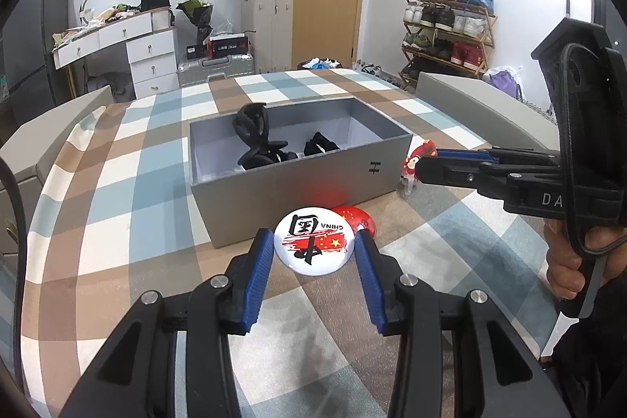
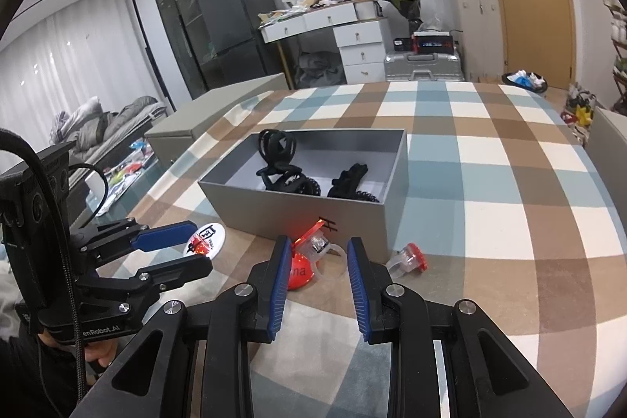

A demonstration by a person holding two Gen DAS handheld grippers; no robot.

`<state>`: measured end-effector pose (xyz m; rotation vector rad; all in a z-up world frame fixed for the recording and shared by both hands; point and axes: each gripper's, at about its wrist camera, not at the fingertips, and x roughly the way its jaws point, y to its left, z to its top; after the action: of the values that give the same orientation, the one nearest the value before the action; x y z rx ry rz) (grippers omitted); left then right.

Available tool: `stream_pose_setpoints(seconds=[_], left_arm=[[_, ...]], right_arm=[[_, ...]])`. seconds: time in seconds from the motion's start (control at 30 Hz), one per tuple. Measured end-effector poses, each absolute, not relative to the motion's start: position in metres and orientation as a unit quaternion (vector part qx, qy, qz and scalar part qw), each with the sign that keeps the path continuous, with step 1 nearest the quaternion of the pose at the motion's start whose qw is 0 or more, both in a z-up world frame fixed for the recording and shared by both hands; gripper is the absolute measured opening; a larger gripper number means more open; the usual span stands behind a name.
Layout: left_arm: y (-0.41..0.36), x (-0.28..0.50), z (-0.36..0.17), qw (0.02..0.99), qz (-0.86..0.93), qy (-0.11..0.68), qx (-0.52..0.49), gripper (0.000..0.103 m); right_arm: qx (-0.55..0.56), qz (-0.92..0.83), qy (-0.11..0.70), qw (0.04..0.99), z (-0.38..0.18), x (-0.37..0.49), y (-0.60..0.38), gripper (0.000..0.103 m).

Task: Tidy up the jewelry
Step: 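Carry the badge and ring over the grey box with both tools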

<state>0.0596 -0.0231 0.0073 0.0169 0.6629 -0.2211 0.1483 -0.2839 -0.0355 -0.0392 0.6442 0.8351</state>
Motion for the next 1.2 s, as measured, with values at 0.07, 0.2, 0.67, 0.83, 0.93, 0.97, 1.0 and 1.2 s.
stream_pose_setpoints(seconds=[0.07, 0.2, 0.67, 0.83, 0.93, 0.97, 1.0, 1.2], left_arm=[[-0.019, 0.061, 0.013, 0.943, -0.104, 0.317, 0.004, 0.037], [-0.009, 0.064, 0.027, 0.948, -0.095, 0.303, -0.012, 0.037], [0.012, 0.099, 0.046, 0.958, -0.064, 0.277, -0.026, 0.037], [0.018, 0.108, 0.040, 0.957, -0.050, 0.283, -0.026, 0.037], [0.018, 0.109, 0.035, 0.957, -0.044, 0.287, -0.023, 0.037], [0.019, 0.109, 0.033, 0.956, -0.045, 0.289, -0.030, 0.037], [0.019, 0.109, 0.033, 0.955, -0.048, 0.292, -0.037, 0.037], [0.015, 0.108, 0.032, 0.955, -0.045, 0.291, -0.027, 0.037]], right_arm=[[-0.007, 0.406, 0.310, 0.860, -0.031, 0.150, -0.284, 0.028], [0.023, 0.416, 0.305, 0.856, -0.013, 0.155, -0.286, 0.028], [0.052, 0.418, 0.289, 0.860, 0.029, 0.182, -0.274, 0.028], [0.059, 0.406, 0.318, 0.855, 0.006, 0.202, -0.265, 0.028], [0.050, 0.403, 0.330, 0.852, -0.006, 0.206, -0.261, 0.028], [0.048, 0.403, 0.333, 0.851, -0.009, 0.208, -0.259, 0.028], [0.048, 0.403, 0.336, 0.850, -0.011, 0.209, -0.258, 0.028], [0.043, 0.403, 0.342, 0.848, -0.017, 0.208, -0.255, 0.028]])
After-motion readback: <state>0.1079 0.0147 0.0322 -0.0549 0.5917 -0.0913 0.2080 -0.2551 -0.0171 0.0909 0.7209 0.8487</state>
